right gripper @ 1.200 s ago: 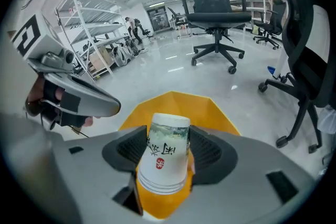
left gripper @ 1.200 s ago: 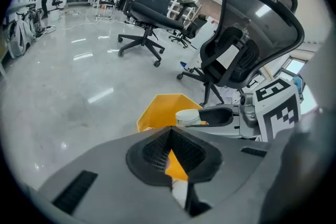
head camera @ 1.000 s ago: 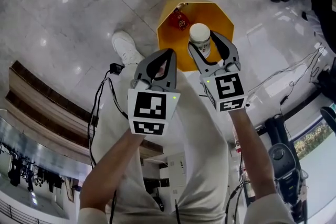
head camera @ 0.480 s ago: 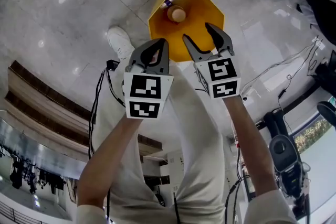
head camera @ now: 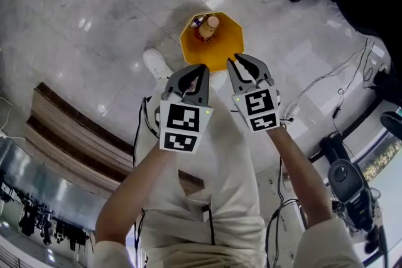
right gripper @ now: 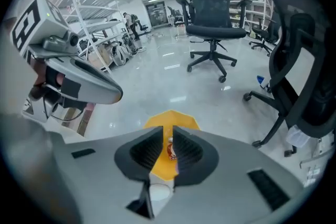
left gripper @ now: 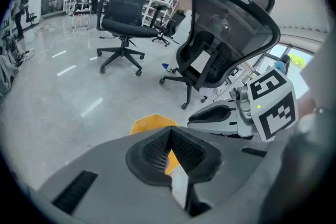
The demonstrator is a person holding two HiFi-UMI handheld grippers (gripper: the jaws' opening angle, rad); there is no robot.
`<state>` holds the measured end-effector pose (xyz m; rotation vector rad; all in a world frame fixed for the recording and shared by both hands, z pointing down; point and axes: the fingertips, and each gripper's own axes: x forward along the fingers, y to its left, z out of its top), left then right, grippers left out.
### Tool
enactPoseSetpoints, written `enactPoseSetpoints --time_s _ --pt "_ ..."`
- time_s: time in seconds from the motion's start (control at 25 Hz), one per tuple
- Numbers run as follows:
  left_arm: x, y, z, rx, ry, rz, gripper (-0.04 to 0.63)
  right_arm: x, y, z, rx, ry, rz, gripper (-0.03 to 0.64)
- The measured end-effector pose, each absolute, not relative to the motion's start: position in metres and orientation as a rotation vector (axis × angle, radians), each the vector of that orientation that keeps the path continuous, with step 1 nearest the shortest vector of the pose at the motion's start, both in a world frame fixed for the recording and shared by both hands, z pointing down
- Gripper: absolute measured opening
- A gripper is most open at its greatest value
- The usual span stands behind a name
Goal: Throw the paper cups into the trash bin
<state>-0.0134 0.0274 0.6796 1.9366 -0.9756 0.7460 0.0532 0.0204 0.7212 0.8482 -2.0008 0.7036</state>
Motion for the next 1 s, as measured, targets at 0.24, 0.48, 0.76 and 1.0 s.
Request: enactPoseSetpoints --time_s 0.24,0.48,0.76,1.0 --pt "-0.019 0.028 0.562 1.991 -0.985 0.729 0.006 0.045 0.030 0.617 0.825 -2.057 0.791 0.008" --pt "-0.023 0.039 0.427 2.030 -1.002 0.676 0.006 0.053 0.040 0.489 0.836 -2.121 0.758 0.006" --pt "-0.018 0.051 0.292 2.133 -1.025 0.621 0.006 0.067 0.033 0.333 0.916 -2.239 0.718 0.006" --pt "-0.009 0.072 0.207 2.208 -0.999 0.599 0.006 0.062 0.041 0.228 0.951 -2.365 0.707 0.006"
